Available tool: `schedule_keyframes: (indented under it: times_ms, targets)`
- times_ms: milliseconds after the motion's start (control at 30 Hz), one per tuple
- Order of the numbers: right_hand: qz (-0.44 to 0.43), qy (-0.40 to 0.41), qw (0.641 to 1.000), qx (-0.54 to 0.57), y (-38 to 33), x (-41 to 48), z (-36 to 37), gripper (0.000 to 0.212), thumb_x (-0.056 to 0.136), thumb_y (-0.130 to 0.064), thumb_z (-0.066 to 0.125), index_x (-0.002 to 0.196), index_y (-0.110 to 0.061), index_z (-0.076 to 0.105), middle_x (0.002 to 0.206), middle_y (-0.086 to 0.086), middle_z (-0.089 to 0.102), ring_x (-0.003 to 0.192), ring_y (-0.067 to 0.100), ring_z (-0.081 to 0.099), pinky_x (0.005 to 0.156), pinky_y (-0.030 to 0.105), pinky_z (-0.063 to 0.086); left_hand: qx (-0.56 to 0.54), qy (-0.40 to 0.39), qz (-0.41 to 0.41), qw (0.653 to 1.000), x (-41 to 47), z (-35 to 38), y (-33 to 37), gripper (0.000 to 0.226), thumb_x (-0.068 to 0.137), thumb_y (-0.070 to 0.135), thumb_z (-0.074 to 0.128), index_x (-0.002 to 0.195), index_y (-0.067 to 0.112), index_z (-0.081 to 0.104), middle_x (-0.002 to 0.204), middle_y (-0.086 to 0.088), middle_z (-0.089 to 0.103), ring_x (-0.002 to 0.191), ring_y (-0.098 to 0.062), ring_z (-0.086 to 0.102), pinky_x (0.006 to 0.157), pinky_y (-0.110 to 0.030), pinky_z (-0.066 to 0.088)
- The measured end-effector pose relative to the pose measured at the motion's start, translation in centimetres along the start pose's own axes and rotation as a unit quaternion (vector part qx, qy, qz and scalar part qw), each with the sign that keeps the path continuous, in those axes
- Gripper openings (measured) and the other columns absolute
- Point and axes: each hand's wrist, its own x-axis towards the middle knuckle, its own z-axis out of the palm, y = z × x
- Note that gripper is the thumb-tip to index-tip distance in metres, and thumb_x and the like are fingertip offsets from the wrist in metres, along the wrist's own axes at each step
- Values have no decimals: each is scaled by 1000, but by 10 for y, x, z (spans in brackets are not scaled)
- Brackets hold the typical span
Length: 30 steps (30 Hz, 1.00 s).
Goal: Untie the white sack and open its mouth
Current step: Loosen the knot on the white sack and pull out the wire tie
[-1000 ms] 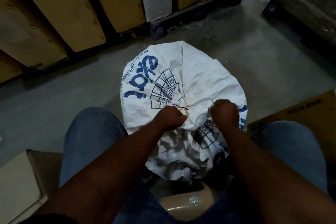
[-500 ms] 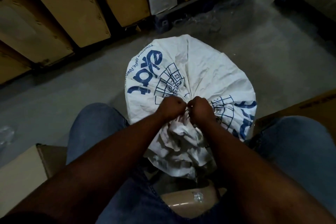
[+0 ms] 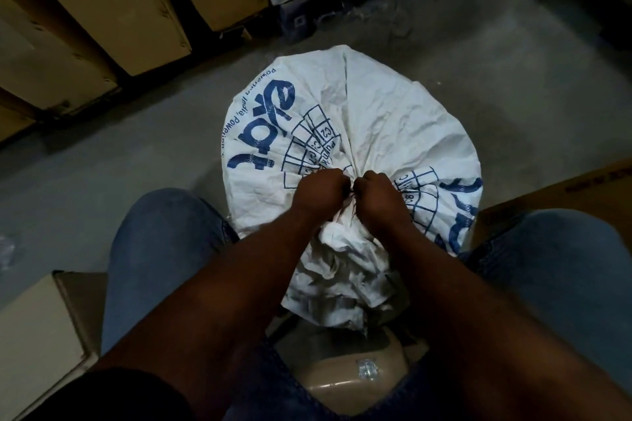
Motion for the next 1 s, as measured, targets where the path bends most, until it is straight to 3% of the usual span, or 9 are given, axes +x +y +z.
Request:
schedule_keyframes:
  times_ms: [200, 333, 433, 567, 700, 767, 900, 1000]
  targets:
    - [-19, 26, 999, 12, 3, -12, 8, 4, 90, -15, 55, 93, -14, 59, 98, 10, 56, 95, 35, 53, 67, 45, 44, -24, 52, -10, 998, -14, 15, 1, 17, 99, 28, 55, 100, 17, 69, 102, -8, 64, 98, -32, 66, 72, -43, 46]
    - [-39, 34, 998, -27, 4, -18, 11, 16, 90, -23, 52, 97, -18, 65, 98, 7, 59, 95, 35, 55, 67, 46, 49, 0, 89, -1, 996, -20, 20, -3, 11, 89, 26, 65, 87, 18, 72, 96, -4, 62, 93, -30, 64, 63, -39, 44]
    - [-51, 36, 995, -73, 5, -19, 10, 25, 89, -27, 51, 99, -21, 73, 99, 5, 62, 95, 35, 57, 68, 45, 49, 49, 106, -2, 993, -22, 27, -7, 12, 79, 32, 72, 84, 24, 80, 95, 3, 69, 95, -29, 64, 72, -38, 45]
    - [-74, 47, 990, -108, 4, -21, 14, 31, 89, -27, 53, 109, -22, 76, 121, 2, 68, 109, 33, 60, 82, 42, 43, 63, 122, 15, 990, -24, 34, -9, 19, 82, 33, 69, 95, 25, 81, 108, 6, 77, 105, -26, 67, 79, -38, 49]
    - [-83, 46, 992, -86, 2, -27, 22, 34, 89, -22, 57, 119, -18, 73, 135, 3, 68, 123, 31, 60, 94, 43, 43, 33, 117, 11, 992, -29, 46, -12, 22, 90, 29, 63, 101, 22, 80, 110, 0, 77, 97, -29, 71, 74, -37, 56]
    - [-76, 40, 991, -99, 1, -28, 21, 32, 88, -24, 58, 115, -21, 73, 130, 3, 68, 116, 33, 60, 90, 43, 43, 14, 116, -15, 993, -31, 48, -12, 25, 94, 33, 56, 102, 25, 78, 108, 2, 74, 96, -27, 69, 70, -37, 54]
    - [-76, 45, 989, -116, 0, -24, 17, 20, 88, -26, 57, 98, -21, 73, 98, 5, 61, 95, 35, 56, 74, 43, 39, -4, 116, -55, 992, -29, 45, -8, 22, 93, 33, 59, 91, 24, 79, 96, 1, 69, 88, -27, 68, 64, -37, 49]
    - [-84, 53, 990, -101, -2, -23, 18, 13, 84, -21, 60, 89, -15, 70, 93, 8, 59, 90, 36, 57, 69, 43, 40, 5, 125, -57, 990, -29, 45, -9, 17, 88, 30, 65, 87, 23, 81, 91, 1, 69, 86, -28, 67, 65, -36, 46]
